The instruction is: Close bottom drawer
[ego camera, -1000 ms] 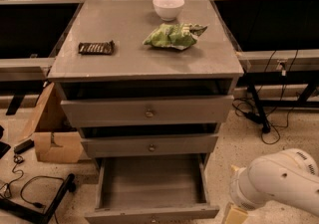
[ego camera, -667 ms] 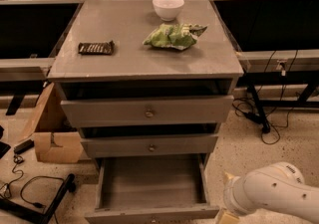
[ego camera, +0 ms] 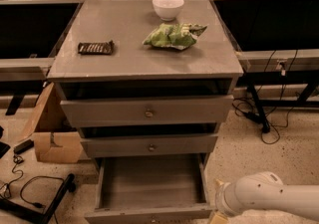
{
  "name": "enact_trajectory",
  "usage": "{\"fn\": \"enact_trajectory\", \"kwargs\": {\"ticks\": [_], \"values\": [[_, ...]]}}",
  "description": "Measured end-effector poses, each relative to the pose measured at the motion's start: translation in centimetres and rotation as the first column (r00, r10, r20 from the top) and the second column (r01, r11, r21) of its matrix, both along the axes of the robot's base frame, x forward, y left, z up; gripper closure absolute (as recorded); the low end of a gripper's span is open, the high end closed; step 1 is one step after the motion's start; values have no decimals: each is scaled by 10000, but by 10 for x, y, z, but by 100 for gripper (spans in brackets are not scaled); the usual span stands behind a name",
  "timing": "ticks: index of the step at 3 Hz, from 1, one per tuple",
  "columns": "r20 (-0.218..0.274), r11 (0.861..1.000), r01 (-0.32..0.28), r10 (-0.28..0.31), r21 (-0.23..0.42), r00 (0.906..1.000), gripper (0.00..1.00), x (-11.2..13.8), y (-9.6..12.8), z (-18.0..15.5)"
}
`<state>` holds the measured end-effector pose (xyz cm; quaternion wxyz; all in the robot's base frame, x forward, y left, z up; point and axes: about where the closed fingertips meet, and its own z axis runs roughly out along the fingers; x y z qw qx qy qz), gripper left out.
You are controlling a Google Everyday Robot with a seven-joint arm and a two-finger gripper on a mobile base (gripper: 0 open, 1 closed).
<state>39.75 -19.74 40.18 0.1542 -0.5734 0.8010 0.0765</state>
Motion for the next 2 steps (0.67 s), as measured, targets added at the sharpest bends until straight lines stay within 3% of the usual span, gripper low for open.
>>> {"fn": "enact_trajectory", "kwargs": {"ticks": [1, 2], "values": [[-863, 9990, 426, -410, 169, 9954, 0, 5, -6, -9], [-1556, 9997, 219, -207, 58, 9876, 3, -9, -11, -20]]}}
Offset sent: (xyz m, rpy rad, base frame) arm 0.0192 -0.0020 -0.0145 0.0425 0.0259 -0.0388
